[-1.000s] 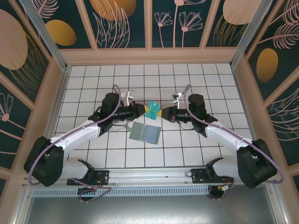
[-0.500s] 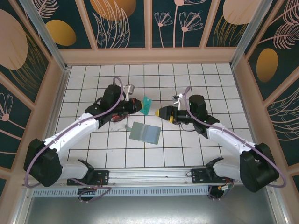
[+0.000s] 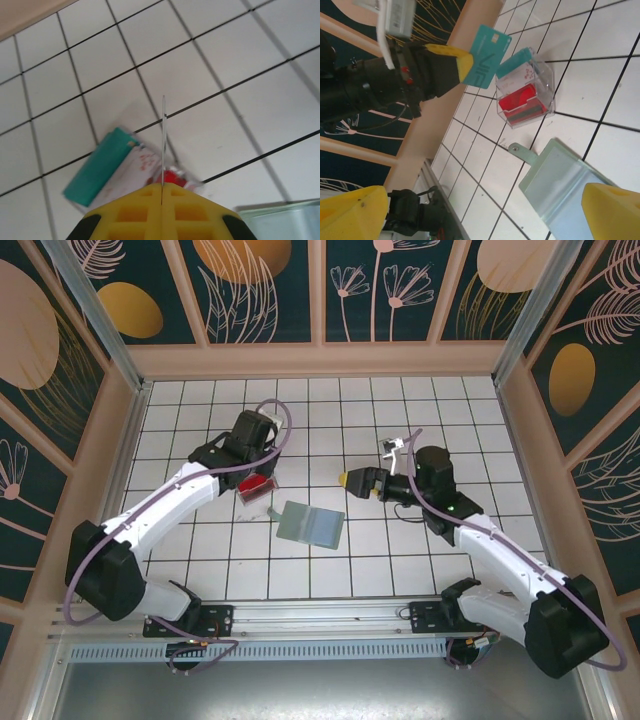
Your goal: Take the credit cards out of the card holder
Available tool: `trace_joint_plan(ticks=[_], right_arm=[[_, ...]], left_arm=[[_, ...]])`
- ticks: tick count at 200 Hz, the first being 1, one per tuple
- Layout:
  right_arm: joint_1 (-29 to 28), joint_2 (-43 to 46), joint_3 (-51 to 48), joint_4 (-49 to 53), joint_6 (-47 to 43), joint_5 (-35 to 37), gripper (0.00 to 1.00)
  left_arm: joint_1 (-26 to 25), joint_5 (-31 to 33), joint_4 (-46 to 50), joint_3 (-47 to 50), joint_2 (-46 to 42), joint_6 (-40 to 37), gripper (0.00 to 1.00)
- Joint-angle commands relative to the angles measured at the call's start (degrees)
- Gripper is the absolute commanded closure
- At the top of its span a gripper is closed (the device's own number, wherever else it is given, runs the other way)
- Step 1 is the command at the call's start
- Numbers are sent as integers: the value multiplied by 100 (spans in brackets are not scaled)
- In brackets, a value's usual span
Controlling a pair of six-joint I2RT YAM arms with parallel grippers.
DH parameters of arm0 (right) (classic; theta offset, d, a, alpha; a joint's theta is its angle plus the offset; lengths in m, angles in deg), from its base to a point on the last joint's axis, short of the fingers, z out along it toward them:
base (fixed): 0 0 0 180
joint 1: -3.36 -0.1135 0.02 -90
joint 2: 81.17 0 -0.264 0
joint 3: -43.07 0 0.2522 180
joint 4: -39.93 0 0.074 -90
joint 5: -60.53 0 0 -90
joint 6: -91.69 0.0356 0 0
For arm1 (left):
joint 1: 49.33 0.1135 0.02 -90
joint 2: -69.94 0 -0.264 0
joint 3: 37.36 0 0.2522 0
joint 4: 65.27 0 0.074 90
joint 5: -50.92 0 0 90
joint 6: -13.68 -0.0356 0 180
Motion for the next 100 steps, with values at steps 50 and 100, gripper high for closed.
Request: trace_joint_plan(ticks=[50, 100], right_arm=[[-9, 396, -328, -305, -701, 429, 1], [13, 338, -284, -245, -828, 438, 1]], left_arm=[[338, 996, -286, 294, 280, -2178, 100], [381, 806, -668, 658, 374, -2968, 100]])
